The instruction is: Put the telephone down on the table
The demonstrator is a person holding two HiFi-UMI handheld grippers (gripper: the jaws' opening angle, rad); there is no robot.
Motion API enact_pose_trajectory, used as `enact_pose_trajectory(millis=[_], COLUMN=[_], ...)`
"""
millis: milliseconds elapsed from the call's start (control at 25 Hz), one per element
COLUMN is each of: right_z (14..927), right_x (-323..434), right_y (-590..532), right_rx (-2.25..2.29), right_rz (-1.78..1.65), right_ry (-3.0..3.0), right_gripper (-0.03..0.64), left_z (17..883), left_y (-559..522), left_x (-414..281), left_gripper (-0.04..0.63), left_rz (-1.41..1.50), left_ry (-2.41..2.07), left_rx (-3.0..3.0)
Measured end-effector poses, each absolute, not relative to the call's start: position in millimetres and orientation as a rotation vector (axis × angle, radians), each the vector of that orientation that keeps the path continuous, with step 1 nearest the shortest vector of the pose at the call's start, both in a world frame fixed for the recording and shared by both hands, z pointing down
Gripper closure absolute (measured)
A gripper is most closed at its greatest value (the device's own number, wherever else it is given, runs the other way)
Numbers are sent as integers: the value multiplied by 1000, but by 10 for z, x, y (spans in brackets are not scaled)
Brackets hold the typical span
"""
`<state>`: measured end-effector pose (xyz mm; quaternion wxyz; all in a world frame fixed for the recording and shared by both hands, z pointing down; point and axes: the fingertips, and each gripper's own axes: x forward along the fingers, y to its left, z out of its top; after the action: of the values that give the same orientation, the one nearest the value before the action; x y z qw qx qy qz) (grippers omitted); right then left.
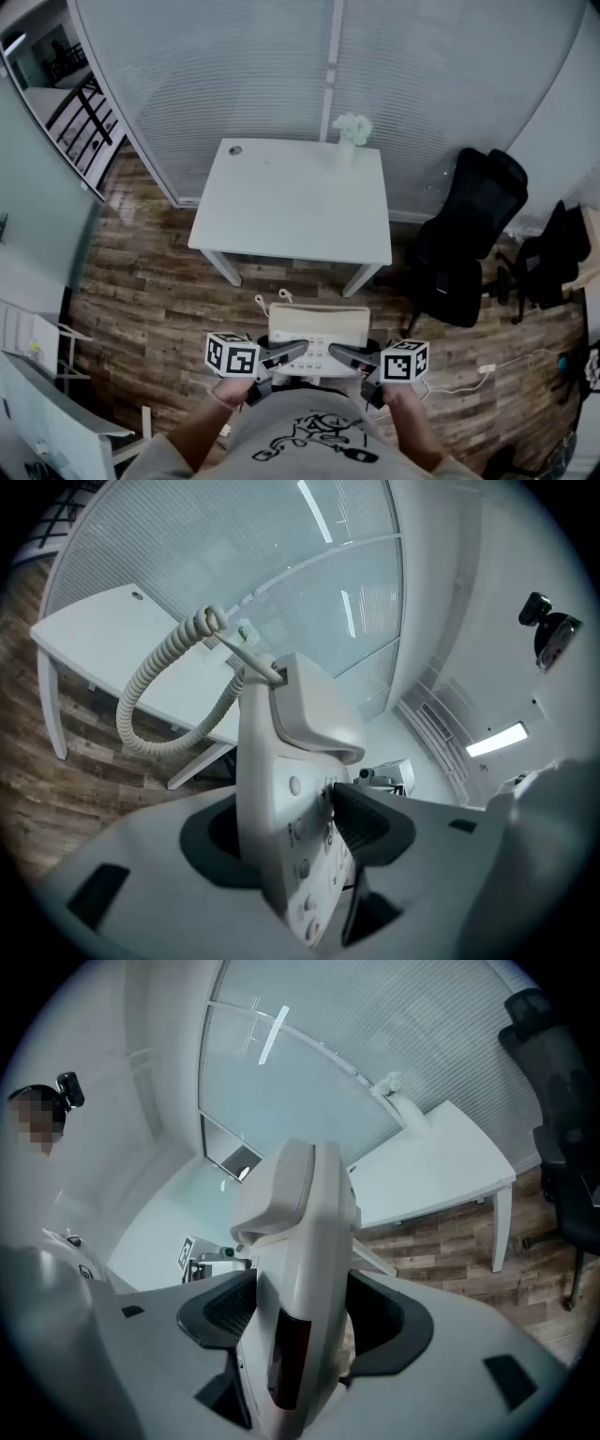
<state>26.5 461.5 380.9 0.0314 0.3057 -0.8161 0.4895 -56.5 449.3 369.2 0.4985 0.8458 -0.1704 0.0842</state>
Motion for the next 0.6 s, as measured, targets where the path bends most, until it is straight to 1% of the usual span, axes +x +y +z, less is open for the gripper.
enact_pose_trajectory(millis=[600], right_z=[3817], right_x=[485], right_y=[4595], right_rx=[944], right_rz=[1500], right_ry=[-2523], right_gripper=[302], left_z=[3699], left_y=[4474], left_x=[-327], left_gripper=[368], left_rz=[202], left_ry=[-412], left_rx=[2038])
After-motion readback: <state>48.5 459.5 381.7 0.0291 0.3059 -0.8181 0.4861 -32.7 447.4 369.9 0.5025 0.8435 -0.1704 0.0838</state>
